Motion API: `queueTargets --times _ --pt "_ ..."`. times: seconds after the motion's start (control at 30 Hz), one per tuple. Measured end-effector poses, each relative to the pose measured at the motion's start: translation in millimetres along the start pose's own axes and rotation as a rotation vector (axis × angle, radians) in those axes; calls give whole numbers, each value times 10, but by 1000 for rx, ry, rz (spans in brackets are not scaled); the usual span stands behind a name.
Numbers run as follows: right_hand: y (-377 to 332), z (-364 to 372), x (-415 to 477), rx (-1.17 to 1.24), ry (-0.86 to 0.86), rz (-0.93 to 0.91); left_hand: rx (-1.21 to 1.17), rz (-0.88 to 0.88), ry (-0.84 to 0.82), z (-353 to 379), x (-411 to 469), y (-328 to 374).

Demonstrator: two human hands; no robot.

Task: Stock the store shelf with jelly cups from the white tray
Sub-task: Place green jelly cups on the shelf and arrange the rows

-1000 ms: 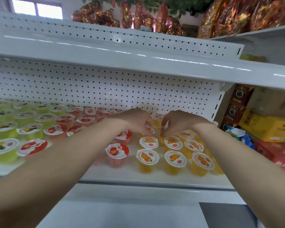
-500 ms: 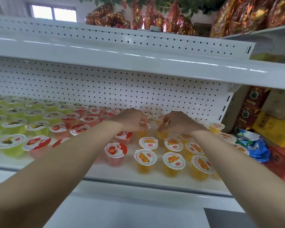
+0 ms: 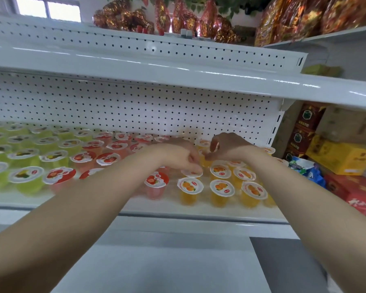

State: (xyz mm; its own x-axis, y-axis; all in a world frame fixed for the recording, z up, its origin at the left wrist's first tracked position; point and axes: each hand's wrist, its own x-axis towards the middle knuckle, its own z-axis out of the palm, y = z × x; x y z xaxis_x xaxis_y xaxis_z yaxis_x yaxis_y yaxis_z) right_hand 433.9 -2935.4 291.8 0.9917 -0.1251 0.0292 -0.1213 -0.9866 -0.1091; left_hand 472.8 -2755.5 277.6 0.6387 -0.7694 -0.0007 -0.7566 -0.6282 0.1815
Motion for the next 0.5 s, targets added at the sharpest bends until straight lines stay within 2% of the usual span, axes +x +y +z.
queueTargets --times 0.17,0.33,0.5 --pt "2 -45 -235 -101 -121 50 78 -30 -52 115 35 60" --pt "46 -27 -352 -65 -138 44 102 -59 -75 113 -3 42" --pt "24 28 -314 -71 -128 43 69 -58 37 76 -34 38"
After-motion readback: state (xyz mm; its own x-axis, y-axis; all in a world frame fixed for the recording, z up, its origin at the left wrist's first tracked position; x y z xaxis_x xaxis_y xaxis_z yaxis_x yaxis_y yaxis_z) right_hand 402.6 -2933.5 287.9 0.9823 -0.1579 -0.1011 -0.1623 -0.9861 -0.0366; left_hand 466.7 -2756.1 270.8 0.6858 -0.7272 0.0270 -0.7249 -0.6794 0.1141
